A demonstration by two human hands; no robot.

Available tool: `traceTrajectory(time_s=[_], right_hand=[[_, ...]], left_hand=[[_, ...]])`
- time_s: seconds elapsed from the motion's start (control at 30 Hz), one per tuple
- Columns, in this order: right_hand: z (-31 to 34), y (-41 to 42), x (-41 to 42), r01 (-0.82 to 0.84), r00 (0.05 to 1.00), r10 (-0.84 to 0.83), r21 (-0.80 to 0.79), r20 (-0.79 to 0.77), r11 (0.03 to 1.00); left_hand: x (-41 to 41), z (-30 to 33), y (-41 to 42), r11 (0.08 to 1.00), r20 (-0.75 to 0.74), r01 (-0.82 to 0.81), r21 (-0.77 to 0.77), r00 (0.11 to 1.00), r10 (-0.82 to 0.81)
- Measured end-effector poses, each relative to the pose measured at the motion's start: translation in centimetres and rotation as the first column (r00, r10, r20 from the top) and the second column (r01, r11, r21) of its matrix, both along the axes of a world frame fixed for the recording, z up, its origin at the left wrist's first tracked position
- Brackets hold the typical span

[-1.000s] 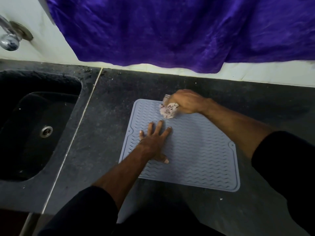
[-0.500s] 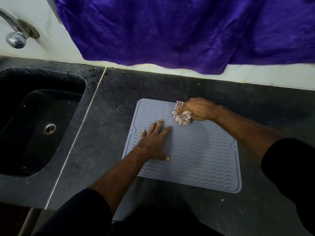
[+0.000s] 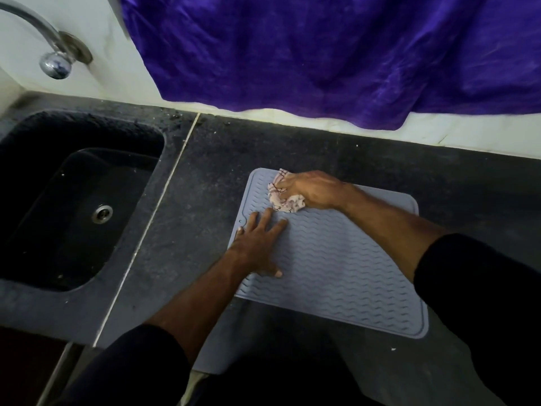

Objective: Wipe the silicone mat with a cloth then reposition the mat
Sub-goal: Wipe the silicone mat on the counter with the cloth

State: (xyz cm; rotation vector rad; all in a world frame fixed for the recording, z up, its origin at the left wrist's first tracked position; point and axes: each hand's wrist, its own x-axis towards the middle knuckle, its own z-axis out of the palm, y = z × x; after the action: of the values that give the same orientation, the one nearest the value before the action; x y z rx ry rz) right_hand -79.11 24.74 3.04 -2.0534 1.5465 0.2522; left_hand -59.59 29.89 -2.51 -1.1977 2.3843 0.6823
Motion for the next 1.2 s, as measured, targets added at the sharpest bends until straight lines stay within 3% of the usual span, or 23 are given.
traceTrajectory(time_s=[0.1,0.2,0.27,0.4,0.6,0.8,0.97,1.07,1.2], right_hand=[[-0.2,0.5,-1.9,0.037,0.997,-0.032,0.08,-0.064,0.996],[1.5,-0.1,-3.4,-0.136,0.973,0.137,0.017,-0.183,0.991],[2.5,-0.8,-3.6,-0.165,0.962,0.158,-0.013,-0.224,0.986],[2.8,-1.9,-1.3,-0.14,0.988,0.128,-0.158,-0.082,0.977],[-0.3,-0.7,0.8,-0.034,0.999,0.035,0.037,-0.037,0.999],[1.9,-1.4,-2.1,-0.141,0.966,0.137,-0.005,-0.219,0.99],[2.2,-3.0,0.6,-0.118,0.993,0.114,-0.155,-0.031,0.981],[0.3,-2.4,1.8,-0.043,0.997,0.051,-0.137,0.058,0.99],[-0.8,-1.3,-0.2,-0.116,0.993,0.114,-0.126,-0.02,0.985]], left_hand=[[0.2,-0.1,-0.1,1.0,0.001,0.006,0.001,1.0,-0.006],[0.1,0.0,-0.2,1.0,0.003,0.011,0.007,1.0,-0.011],[0.0,0.0,-0.1,1.0,-0.002,0.01,0.006,1.0,-0.01],[0.0,-0.1,-0.2,1.0,-0.001,0.009,-0.002,1.0,-0.009],[0.0,-0.4,-0.2,1.0,-0.001,0.008,-0.009,1.0,-0.008],[0.1,-0.4,-0.2,1.0,-0.001,0.017,-0.001,1.0,-0.017],[0.0,-0.2,-0.2,1.0,0.0,0.014,-0.006,1.0,-0.014],[-0.1,-0.2,-0.2,1.0,0.001,0.008,0.003,1.0,-0.008],[0.0,-0.2,-0.2,1.0,-0.003,-0.001,-0.003,1.0,0.001]])
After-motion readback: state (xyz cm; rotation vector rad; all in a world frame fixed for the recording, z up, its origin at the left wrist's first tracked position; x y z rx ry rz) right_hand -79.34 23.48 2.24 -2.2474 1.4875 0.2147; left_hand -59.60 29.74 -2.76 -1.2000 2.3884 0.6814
